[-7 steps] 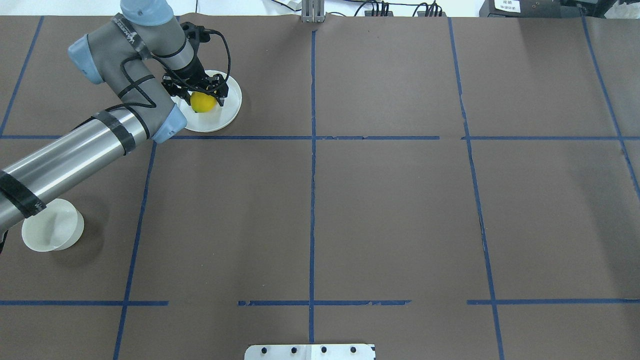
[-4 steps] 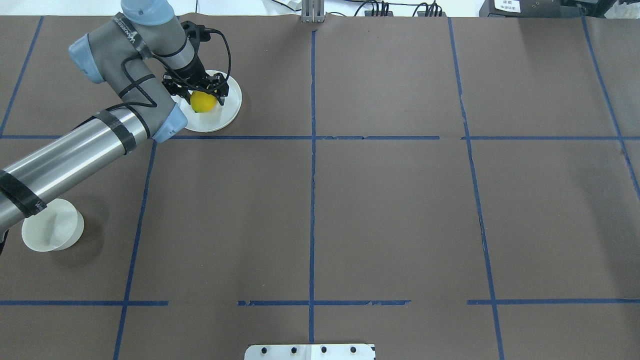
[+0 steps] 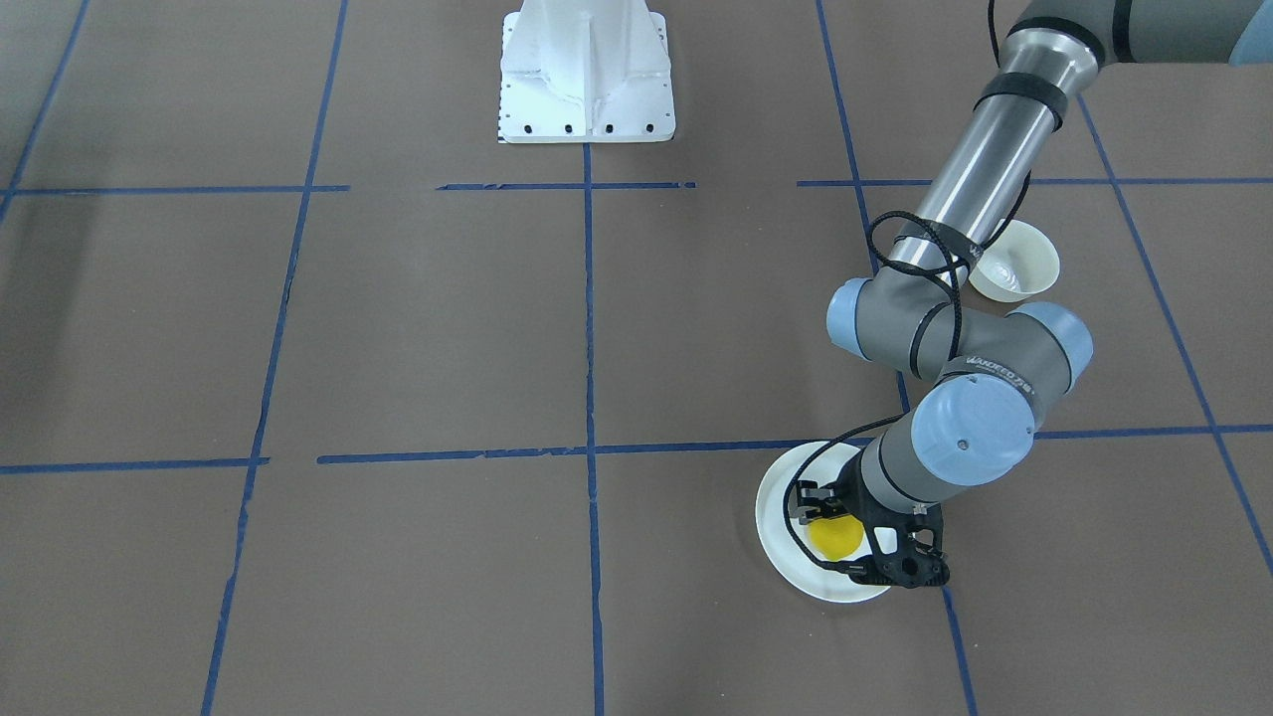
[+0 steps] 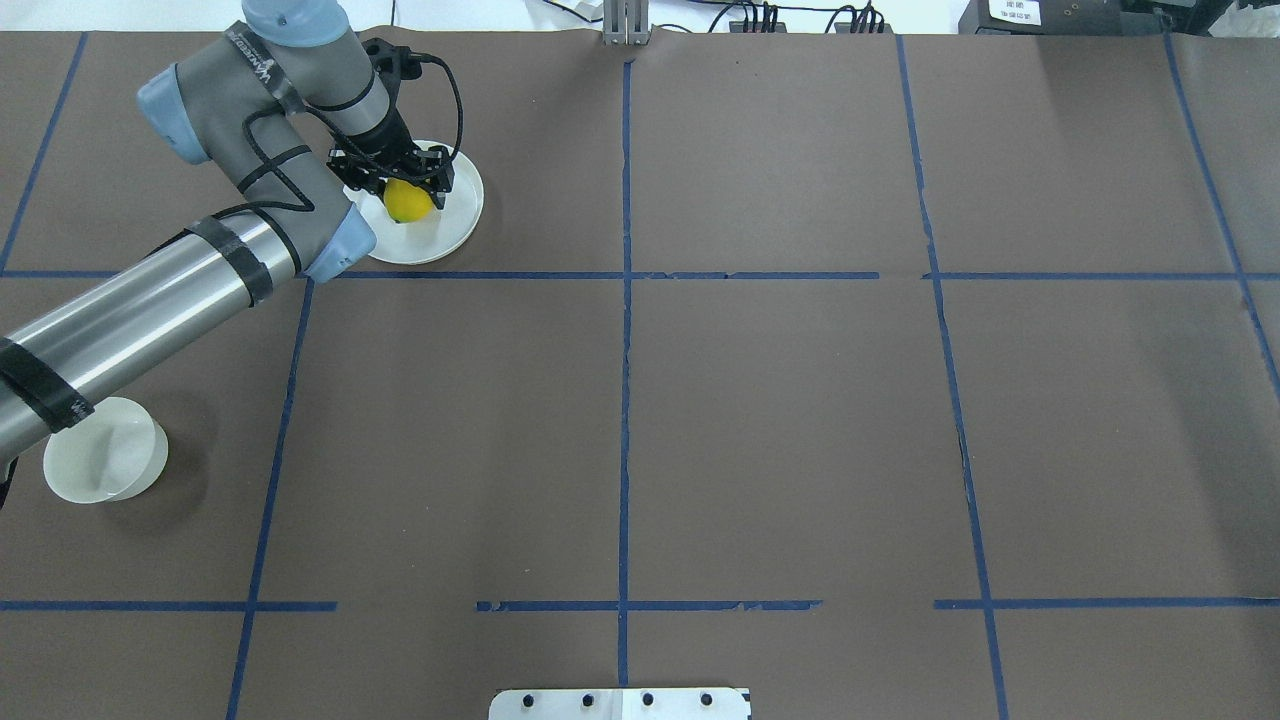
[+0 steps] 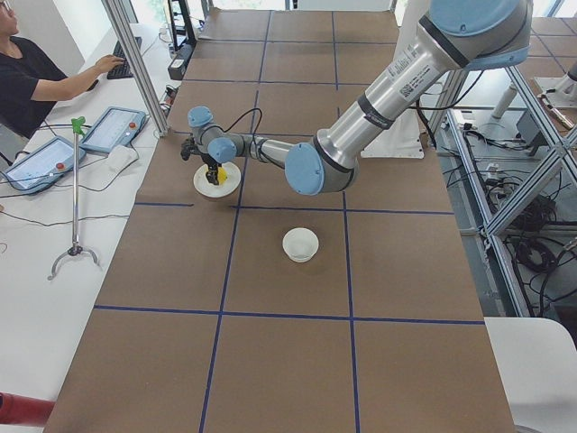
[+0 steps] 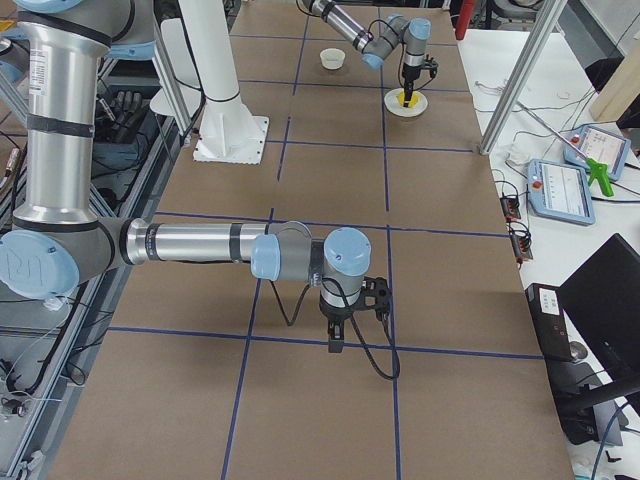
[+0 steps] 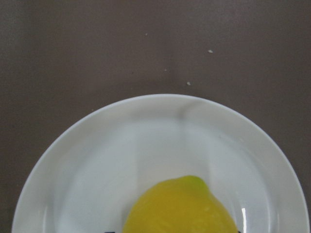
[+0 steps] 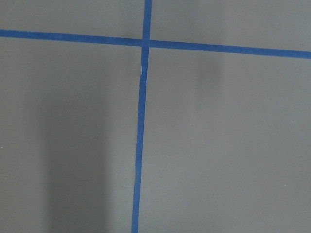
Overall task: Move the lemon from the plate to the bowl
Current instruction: 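Lift the lemon with the left gripper and carry it over the white bowl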
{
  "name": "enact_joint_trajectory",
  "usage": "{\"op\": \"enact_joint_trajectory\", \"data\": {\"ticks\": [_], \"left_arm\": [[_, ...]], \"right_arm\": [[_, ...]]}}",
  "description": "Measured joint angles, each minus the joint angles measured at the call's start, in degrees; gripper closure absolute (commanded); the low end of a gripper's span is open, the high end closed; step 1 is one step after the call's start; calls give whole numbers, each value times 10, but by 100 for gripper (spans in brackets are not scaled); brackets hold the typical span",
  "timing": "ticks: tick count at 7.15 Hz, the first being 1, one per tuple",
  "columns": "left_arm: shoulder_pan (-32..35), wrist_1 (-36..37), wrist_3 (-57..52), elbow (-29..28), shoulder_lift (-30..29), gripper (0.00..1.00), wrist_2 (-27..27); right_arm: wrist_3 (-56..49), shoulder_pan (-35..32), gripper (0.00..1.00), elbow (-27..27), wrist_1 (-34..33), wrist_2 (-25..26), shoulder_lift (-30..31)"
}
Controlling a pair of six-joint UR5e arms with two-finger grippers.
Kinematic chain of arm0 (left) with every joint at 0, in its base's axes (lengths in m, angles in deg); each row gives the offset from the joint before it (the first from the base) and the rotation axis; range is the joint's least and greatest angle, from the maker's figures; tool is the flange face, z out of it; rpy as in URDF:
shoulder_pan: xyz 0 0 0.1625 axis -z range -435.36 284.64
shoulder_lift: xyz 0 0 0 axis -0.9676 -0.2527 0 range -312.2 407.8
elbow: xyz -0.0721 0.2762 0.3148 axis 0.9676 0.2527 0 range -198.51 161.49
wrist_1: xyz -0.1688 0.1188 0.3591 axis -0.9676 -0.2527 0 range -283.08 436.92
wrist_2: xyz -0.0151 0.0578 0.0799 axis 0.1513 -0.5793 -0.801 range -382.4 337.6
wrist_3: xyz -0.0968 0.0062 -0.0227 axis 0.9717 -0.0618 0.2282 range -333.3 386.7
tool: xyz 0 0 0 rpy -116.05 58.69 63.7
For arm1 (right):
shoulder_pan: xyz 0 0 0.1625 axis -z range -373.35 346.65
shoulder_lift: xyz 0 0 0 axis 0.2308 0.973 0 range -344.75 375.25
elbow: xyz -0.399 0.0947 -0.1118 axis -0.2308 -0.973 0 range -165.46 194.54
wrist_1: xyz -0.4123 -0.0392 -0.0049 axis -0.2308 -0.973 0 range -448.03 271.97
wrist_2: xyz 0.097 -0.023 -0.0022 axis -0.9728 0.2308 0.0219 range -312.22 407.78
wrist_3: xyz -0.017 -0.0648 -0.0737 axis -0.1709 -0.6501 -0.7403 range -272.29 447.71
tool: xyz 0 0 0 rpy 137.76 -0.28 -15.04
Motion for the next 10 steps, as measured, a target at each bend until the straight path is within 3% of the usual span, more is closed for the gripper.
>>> {"op": "enact_joint_trajectory", "data": {"ticks": [2, 3, 5, 7, 9, 10], "left_arm": [[31, 16, -3, 47, 16, 100, 5], [44, 46, -4, 116, 53, 100, 8], [56, 121, -5, 310, 173, 100, 12], [57, 141, -1, 479, 337, 100, 8], [54, 120, 15, 579, 479, 100, -4], [47, 69, 47, 599, 537, 100, -18]], "right_arm": [[0, 0, 0, 0, 0, 0, 0], [0, 0, 0, 0, 0, 0, 0], [0, 0, 0, 0, 0, 0, 0], [0, 0, 0, 0, 0, 0, 0], [0, 0, 0, 0, 0, 0, 0], [0, 0, 0, 0, 0, 0, 0]]}}
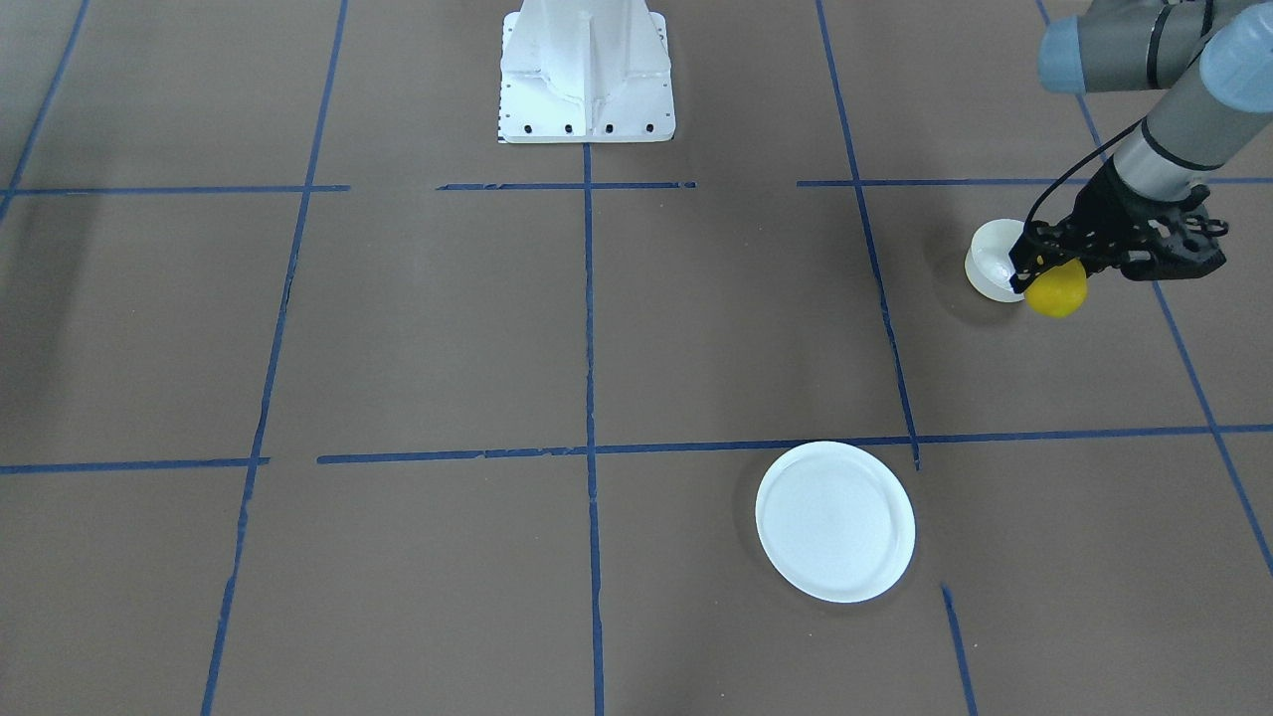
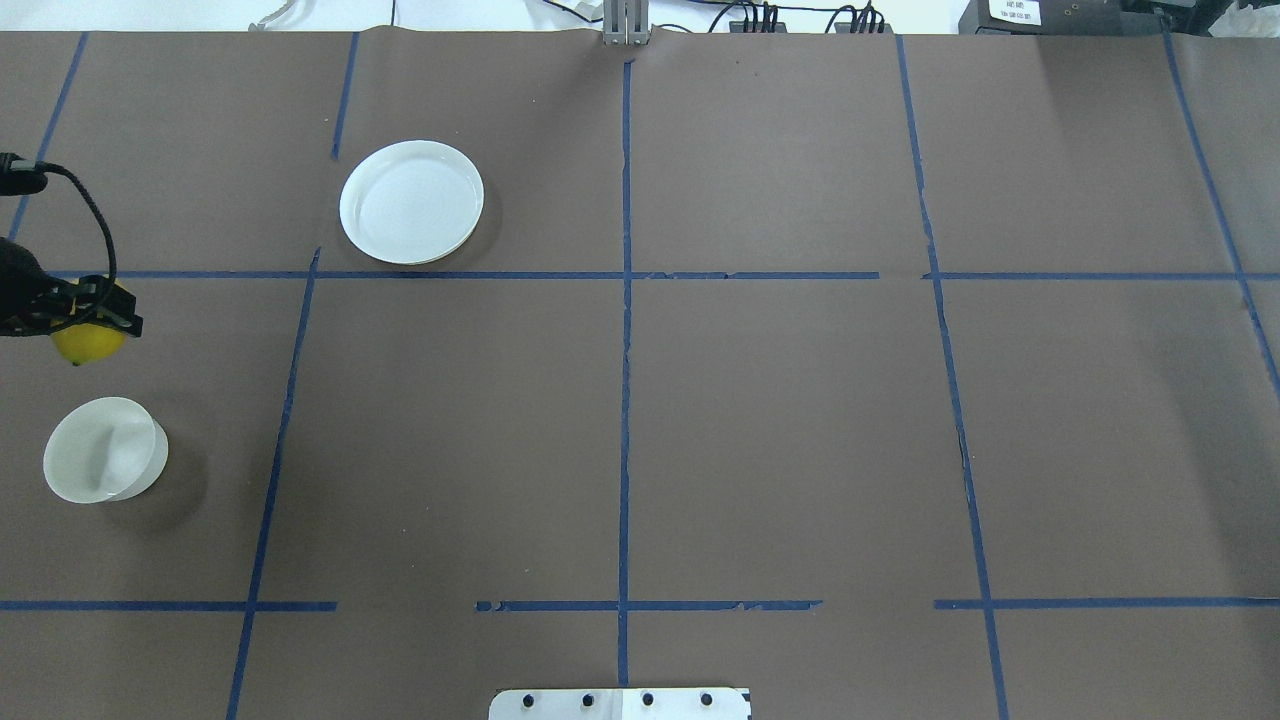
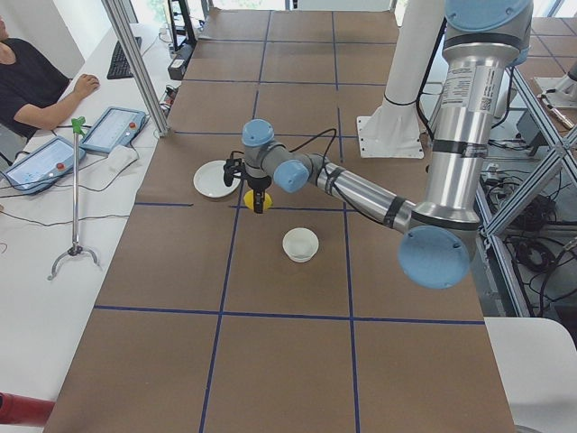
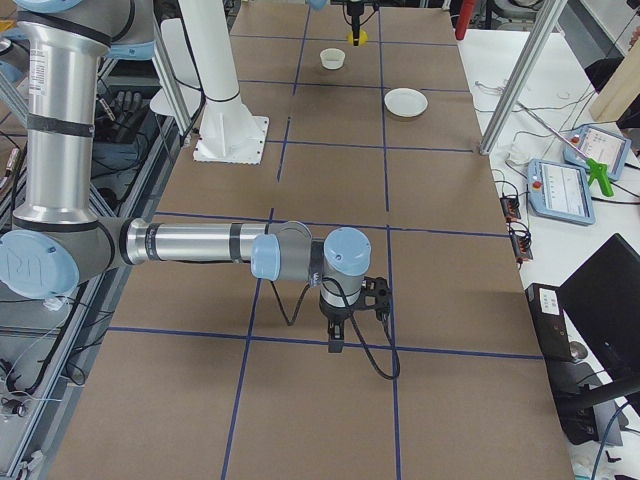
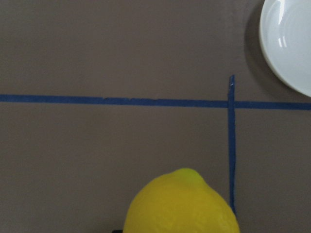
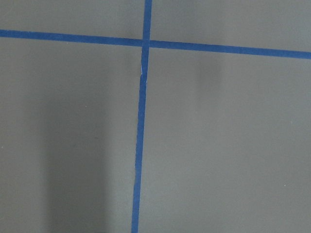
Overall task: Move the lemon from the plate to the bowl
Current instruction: 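Lift the lemon with the left gripper and carry it over the white bowl, then lower the lemon into the bowl and open the left gripper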
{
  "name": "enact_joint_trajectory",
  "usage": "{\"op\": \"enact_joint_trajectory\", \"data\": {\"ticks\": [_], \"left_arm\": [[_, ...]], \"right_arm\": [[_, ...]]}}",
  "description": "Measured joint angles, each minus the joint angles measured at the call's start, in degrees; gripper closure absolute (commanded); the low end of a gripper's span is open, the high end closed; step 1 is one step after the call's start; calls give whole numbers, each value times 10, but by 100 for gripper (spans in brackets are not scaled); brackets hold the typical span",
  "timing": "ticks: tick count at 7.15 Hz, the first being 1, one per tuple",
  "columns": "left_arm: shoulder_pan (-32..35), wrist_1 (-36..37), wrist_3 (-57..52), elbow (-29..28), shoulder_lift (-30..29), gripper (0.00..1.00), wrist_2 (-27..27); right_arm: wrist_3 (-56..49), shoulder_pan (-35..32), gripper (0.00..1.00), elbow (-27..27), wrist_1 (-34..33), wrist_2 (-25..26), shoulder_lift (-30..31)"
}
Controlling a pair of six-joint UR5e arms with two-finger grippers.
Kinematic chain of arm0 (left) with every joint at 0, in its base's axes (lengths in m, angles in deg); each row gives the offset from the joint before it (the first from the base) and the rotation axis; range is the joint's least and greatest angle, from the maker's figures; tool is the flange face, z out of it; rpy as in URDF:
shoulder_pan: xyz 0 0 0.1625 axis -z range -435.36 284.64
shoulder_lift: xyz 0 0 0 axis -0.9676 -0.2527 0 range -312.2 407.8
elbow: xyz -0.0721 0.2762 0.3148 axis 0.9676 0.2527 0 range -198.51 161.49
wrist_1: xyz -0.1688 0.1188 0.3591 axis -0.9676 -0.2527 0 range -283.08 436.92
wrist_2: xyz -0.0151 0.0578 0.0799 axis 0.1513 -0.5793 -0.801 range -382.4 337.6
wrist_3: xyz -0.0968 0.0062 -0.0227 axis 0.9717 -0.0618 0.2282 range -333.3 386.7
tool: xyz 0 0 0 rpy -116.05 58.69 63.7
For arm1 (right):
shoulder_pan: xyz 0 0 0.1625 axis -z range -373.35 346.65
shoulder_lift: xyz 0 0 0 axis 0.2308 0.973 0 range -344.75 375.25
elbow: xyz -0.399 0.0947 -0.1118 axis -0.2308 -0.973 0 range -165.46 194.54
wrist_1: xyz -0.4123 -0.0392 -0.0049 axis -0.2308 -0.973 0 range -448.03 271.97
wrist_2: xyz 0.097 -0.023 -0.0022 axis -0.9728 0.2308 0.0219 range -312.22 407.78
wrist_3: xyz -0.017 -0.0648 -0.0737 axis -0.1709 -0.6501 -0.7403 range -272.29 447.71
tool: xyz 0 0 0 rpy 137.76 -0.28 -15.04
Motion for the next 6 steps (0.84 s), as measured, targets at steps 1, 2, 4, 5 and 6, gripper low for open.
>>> {"op": "enact_joint_trajectory", "data": {"ticks": [1, 2, 4, 5, 6], "left_arm": [[-14, -62, 30, 6, 49, 100, -8], [-28, -100, 47, 5, 77, 100, -12], [-65, -123, 72, -1, 94, 100, -28], [-82, -126, 82, -5, 96, 100, -38], [-92, -127, 85, -10, 96, 100, -42]], "right_arm": [[0, 0, 0, 0, 0, 0, 0], [0, 0, 0, 0, 0, 0, 0], [0, 0, 0, 0, 0, 0, 0], [0, 0, 0, 0, 0, 0, 0], [0, 0, 0, 0, 0, 0, 0]]}}
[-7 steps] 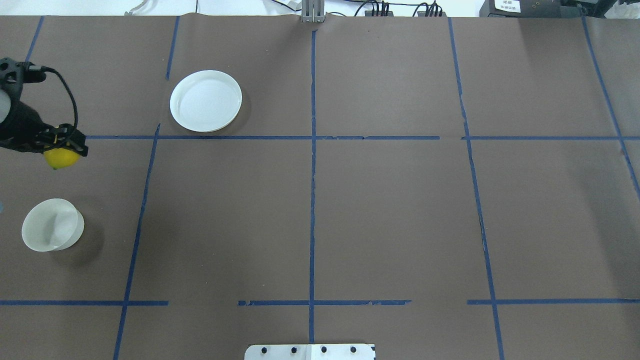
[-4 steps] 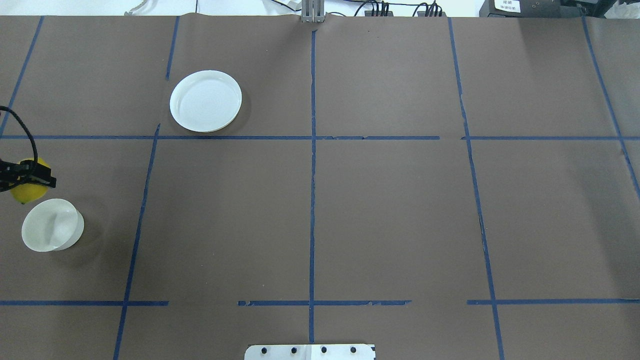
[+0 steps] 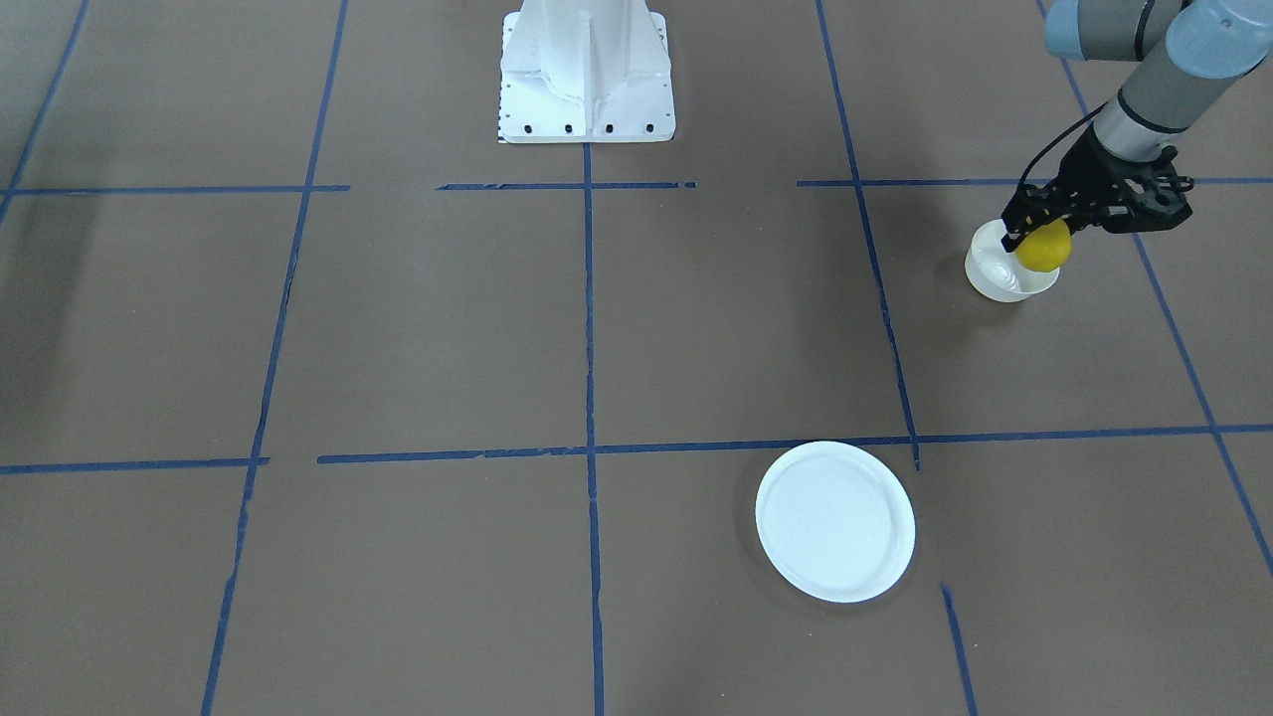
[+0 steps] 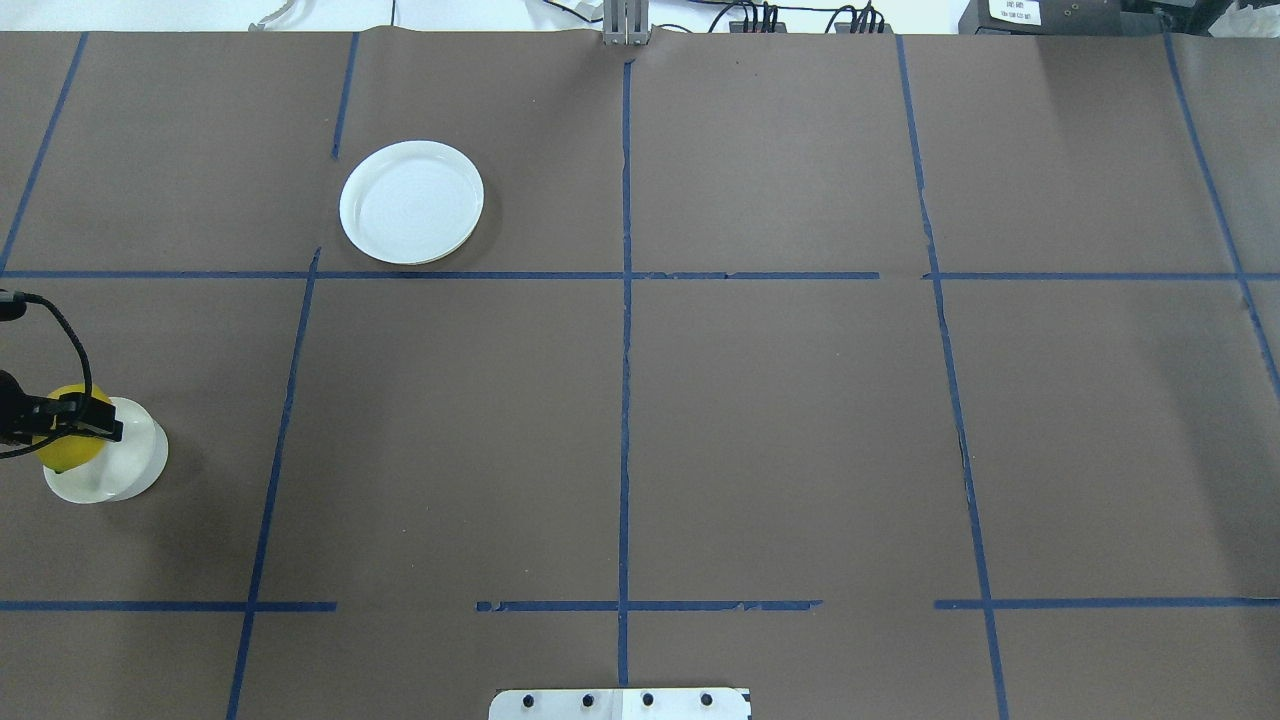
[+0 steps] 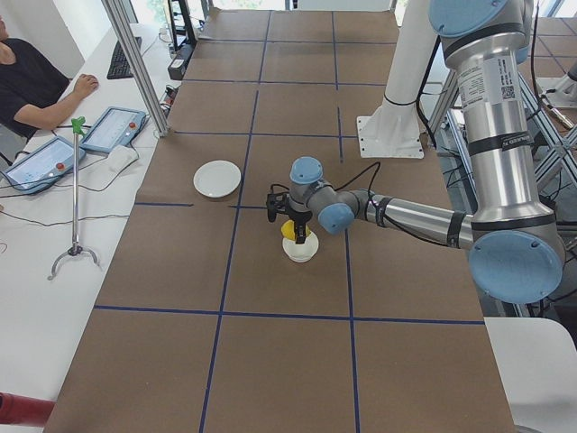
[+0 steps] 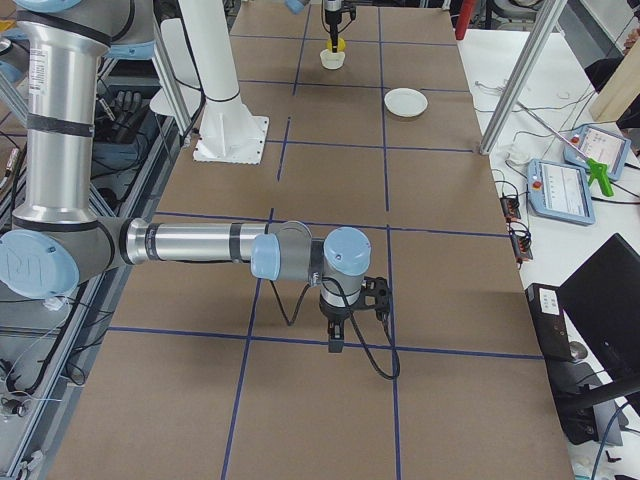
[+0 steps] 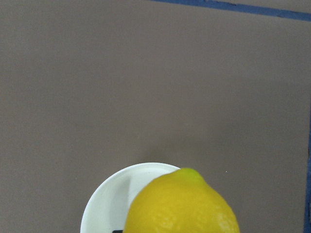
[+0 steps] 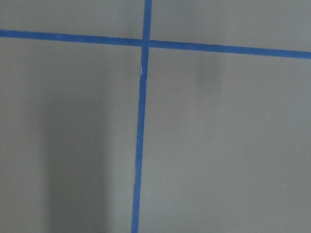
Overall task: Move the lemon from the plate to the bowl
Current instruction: 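Lower the lemon into the bowl and open the left gripper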
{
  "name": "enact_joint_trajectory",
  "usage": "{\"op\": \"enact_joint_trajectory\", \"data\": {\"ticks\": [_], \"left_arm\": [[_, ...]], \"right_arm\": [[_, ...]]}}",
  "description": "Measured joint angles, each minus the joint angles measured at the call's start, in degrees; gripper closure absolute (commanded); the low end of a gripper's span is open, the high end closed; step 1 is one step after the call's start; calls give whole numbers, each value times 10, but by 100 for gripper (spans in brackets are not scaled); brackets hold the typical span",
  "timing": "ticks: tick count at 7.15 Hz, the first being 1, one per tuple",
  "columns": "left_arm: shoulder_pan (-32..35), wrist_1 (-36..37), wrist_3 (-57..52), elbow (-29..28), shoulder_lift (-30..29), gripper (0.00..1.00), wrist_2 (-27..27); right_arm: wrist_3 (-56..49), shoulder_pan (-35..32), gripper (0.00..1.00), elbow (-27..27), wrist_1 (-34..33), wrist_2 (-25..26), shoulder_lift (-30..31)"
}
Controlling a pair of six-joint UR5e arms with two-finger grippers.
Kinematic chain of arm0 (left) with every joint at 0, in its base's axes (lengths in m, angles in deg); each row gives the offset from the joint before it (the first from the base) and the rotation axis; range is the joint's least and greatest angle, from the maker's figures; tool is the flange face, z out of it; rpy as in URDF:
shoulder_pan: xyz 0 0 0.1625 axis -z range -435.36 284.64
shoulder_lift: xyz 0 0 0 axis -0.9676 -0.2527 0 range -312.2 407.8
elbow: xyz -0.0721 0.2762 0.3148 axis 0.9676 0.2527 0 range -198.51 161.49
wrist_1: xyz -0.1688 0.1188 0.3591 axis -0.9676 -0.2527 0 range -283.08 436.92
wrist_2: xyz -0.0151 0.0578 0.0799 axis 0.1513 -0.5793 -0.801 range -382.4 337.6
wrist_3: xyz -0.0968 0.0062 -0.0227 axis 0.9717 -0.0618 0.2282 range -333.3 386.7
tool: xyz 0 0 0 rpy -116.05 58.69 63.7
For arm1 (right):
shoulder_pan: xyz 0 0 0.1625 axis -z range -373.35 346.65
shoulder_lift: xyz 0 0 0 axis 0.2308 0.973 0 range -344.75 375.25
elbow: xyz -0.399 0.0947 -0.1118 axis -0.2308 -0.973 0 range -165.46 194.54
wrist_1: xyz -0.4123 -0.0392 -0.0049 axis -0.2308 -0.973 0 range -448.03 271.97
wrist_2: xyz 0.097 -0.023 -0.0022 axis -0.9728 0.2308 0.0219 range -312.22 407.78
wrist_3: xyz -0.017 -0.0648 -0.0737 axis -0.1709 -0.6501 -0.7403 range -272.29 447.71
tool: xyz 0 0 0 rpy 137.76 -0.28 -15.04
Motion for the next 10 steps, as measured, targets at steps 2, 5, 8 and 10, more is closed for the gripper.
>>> {"op": "enact_joint_trajectory", "data": {"ticks": [2, 5, 8, 10], "left_arm": [[-5, -2, -1, -16, 0, 13, -1], [-6, -3, -16, -25, -2, 0, 5], [-3, 0, -26, -11, -5, 0, 29], [20, 8, -74, -5, -8, 0, 62]], "right_arm": [[0, 0, 0, 0, 0, 0, 0], [0, 0, 0, 0, 0, 0, 0], [0, 0, 0, 0, 0, 0, 0], [0, 0, 0, 0, 0, 0, 0]]}}
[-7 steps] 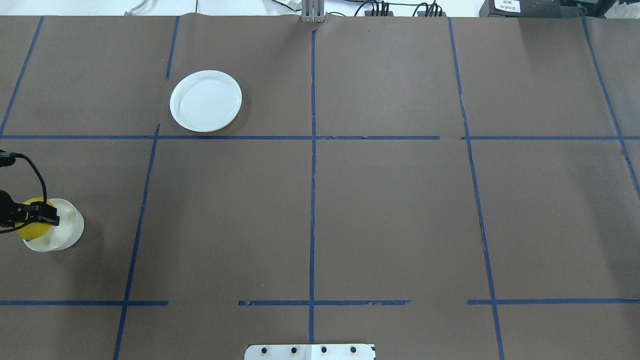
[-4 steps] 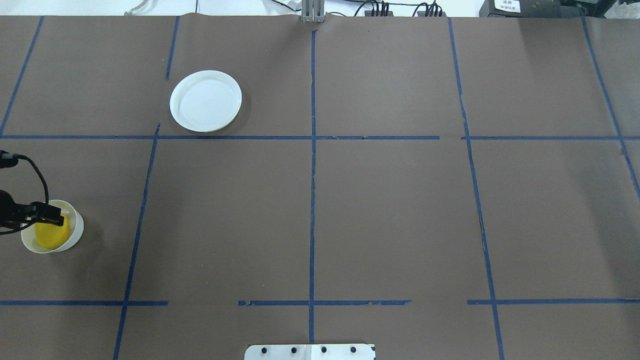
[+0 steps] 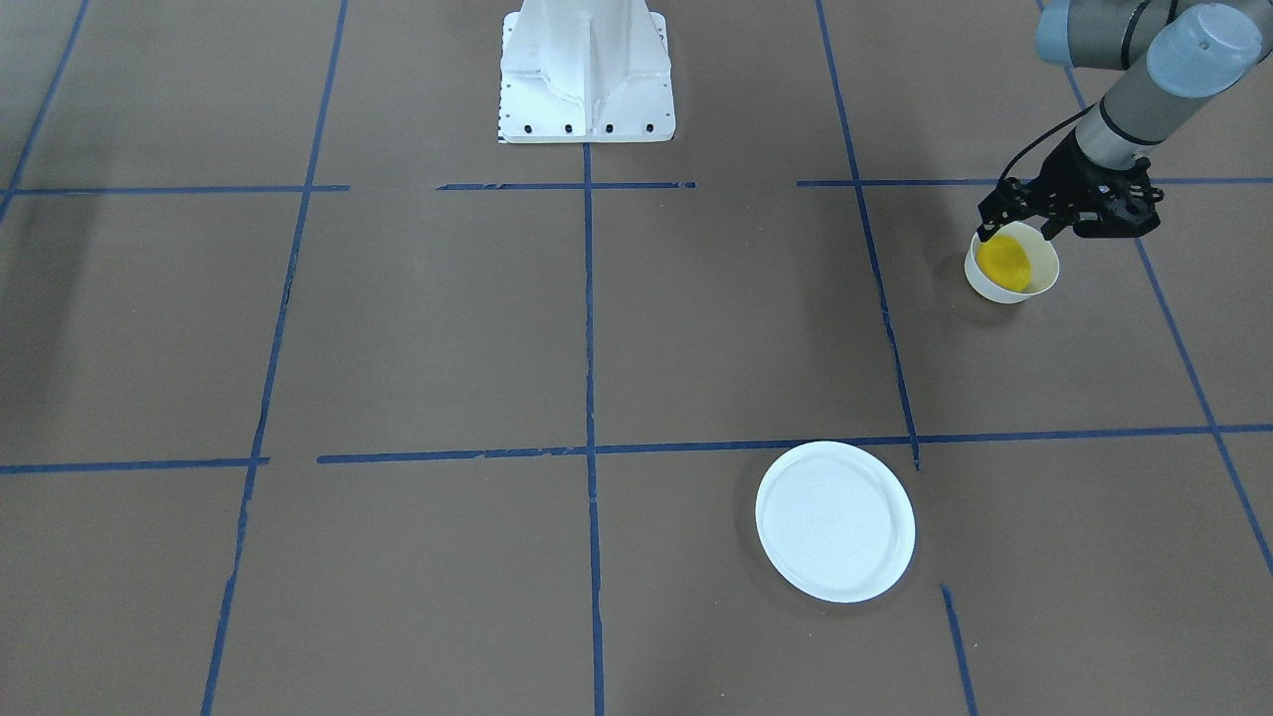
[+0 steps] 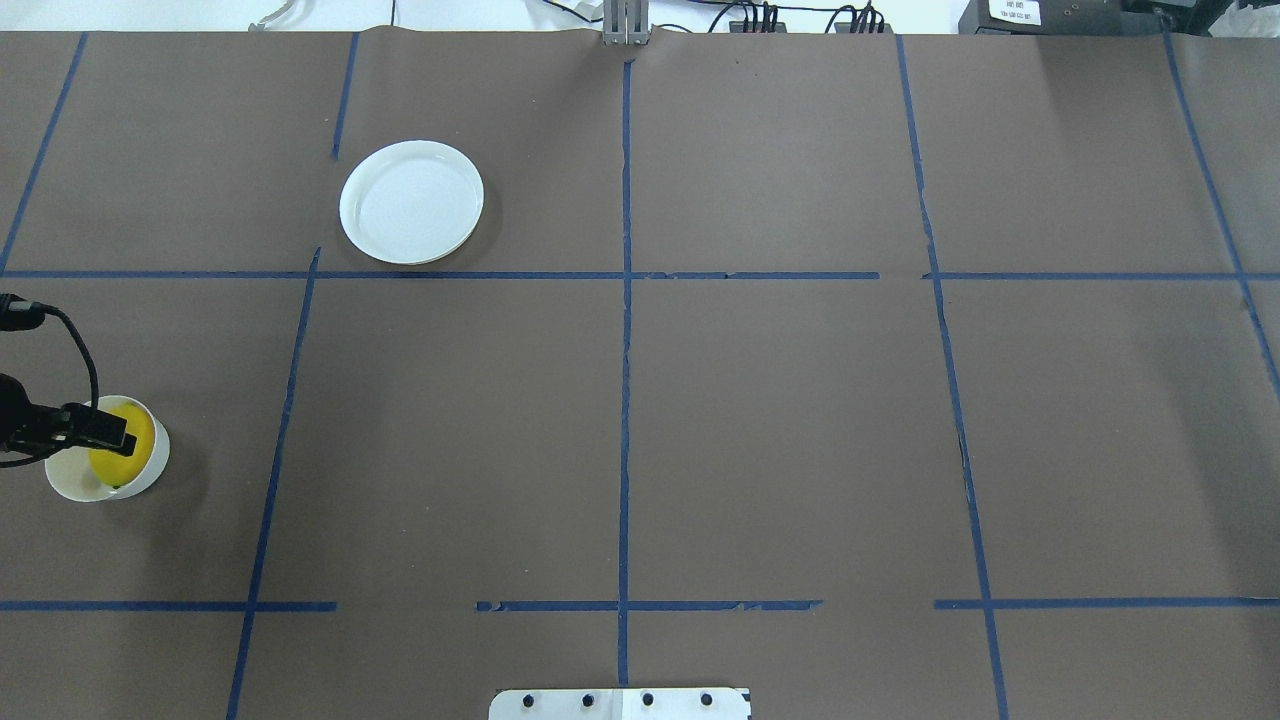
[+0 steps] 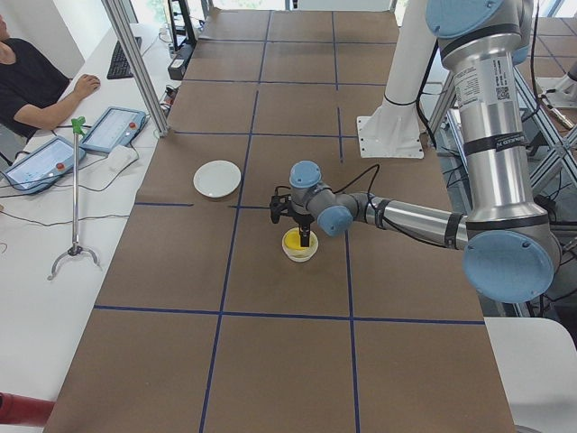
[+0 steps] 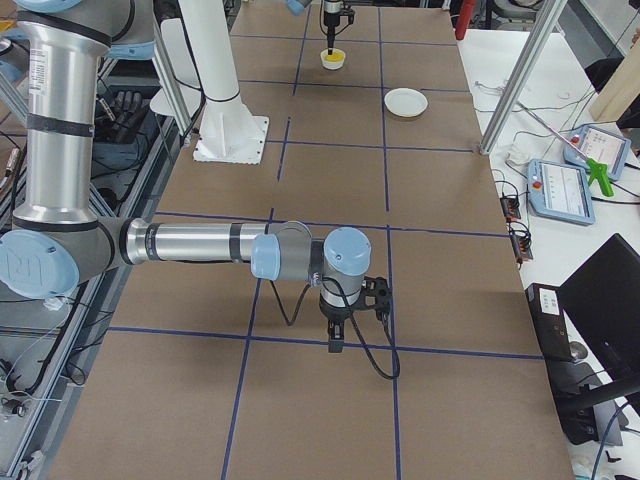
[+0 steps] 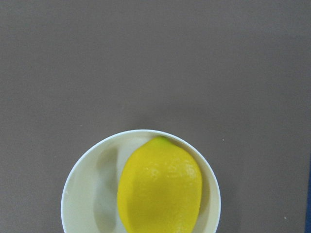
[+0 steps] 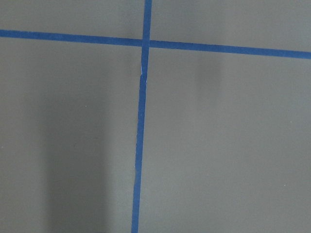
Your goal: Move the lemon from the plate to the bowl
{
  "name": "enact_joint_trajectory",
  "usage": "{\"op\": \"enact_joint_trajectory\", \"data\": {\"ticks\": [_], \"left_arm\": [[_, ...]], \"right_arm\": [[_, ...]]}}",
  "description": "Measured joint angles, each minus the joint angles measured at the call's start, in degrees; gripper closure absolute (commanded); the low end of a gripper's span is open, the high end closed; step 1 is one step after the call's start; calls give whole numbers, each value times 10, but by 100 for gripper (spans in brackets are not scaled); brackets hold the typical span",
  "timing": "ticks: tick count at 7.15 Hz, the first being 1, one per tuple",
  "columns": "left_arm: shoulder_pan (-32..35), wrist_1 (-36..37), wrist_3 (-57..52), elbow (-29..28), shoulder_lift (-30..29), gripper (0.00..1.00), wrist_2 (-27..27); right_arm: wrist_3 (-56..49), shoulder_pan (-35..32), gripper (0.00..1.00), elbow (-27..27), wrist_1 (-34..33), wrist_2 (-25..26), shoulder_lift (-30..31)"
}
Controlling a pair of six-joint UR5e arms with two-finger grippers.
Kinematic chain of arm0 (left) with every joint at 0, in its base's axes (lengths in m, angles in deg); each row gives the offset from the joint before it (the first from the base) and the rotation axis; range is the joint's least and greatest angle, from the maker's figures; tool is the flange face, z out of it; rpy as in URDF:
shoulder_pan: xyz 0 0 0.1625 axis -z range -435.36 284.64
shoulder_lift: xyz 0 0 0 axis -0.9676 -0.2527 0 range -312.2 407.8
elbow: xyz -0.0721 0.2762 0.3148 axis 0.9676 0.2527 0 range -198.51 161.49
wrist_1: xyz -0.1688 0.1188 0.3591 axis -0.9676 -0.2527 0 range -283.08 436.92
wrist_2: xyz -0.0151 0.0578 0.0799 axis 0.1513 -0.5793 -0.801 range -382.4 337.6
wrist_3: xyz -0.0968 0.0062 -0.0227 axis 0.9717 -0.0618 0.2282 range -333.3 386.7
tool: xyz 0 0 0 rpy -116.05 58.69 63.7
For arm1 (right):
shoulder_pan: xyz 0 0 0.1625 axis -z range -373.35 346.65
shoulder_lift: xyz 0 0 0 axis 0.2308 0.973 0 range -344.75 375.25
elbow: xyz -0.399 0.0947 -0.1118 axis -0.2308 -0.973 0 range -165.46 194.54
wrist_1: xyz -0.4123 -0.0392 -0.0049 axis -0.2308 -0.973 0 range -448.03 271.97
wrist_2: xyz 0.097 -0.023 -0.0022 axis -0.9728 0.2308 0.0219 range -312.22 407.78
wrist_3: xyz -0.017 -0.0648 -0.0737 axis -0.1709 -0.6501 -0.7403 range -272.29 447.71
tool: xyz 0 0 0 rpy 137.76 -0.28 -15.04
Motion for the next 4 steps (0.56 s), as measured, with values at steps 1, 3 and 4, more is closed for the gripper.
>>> {"op": "enact_joint_trajectory", "data": {"ticks": [1, 3, 4], "left_arm": [[31, 19, -38, 1, -5, 0, 9], [120, 135, -167, 2, -58, 0, 22], [165, 212, -247, 0, -93, 0, 24]], "right_arm": [[0, 0, 0, 0, 0, 0, 0], [0, 0, 0, 0, 0, 0, 0], [0, 0, 0, 0, 0, 0, 0]]}}
